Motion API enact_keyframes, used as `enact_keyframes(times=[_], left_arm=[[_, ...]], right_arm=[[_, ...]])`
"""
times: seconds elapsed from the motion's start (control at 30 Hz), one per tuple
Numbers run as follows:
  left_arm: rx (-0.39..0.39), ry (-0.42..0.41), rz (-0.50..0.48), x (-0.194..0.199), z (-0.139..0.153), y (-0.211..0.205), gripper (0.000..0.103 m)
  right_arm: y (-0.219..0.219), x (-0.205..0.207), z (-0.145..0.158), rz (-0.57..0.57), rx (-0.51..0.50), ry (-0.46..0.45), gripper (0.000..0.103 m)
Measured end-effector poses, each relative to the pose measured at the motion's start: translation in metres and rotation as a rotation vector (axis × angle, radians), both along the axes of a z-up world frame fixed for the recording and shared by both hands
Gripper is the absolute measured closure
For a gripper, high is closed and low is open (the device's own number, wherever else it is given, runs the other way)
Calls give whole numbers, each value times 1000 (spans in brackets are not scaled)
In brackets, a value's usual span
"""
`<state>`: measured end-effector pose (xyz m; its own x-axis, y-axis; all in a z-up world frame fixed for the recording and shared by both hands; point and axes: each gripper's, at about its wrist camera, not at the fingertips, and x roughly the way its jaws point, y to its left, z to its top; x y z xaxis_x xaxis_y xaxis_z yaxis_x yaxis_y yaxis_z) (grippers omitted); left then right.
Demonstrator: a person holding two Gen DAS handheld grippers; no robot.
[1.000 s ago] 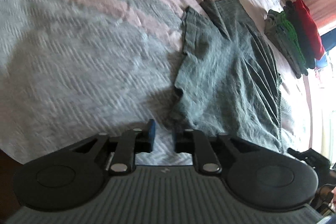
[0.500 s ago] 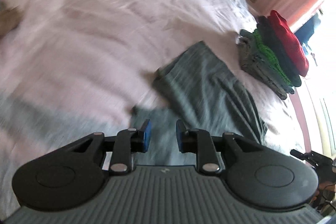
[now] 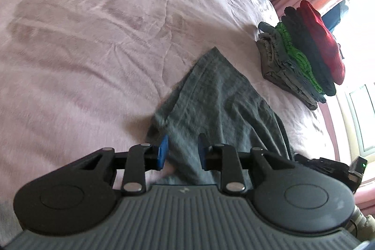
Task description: Fold clothes
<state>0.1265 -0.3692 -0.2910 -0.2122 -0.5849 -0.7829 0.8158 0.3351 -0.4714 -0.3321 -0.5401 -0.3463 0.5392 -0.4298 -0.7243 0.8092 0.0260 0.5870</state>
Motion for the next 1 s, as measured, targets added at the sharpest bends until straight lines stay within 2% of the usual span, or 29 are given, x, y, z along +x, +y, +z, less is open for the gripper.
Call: enact_keyframes(times=[0.1,0.27,0.3,0.33,0.4,0.53,0.67,0.7,0.77,0.87,0.97,1.0], left_arm=[[-18,-3,-25,7,-4,-23,81],[-51,-28,-108,8,-17,-83,80],[-58,-34,-126,7,-19,-94,77],[-63,-43,-141,6,-22,-107,75],[-81,-44,-170,4,-27,-134,73],[-107,-40,-213,1,-39,-177,64],[-137,-50,-252,-5,-48,-201,63],[-144,-52,-262,-7,-51,-206,68],[-159,-57,-281,-10,-56,-218,102],[-182,-65,-310,-15,-63,-236,103],[-220,-71,-320,-18,-66,-248,103],[-205,-104,-338,-21,-68,-250,103]], right_arm=[[4,-15,2,-155,-35,-2,100],[-5,-14,-7,-160,19,31,99],[-6,-15,-6,-165,25,26,87],[-7,-17,-6,-170,32,21,70],[-8,-18,1,-186,2,17,56],[-15,-15,0,-142,-9,3,56],[-23,-6,-13,-69,-9,3,57],[-23,-3,-15,-55,-12,15,78],[-24,2,-18,-28,-19,45,81],[-17,3,-13,-17,-81,92,83],[-12,-4,-11,-80,-131,94,83],[-12,-7,-11,-100,-138,92,83]])
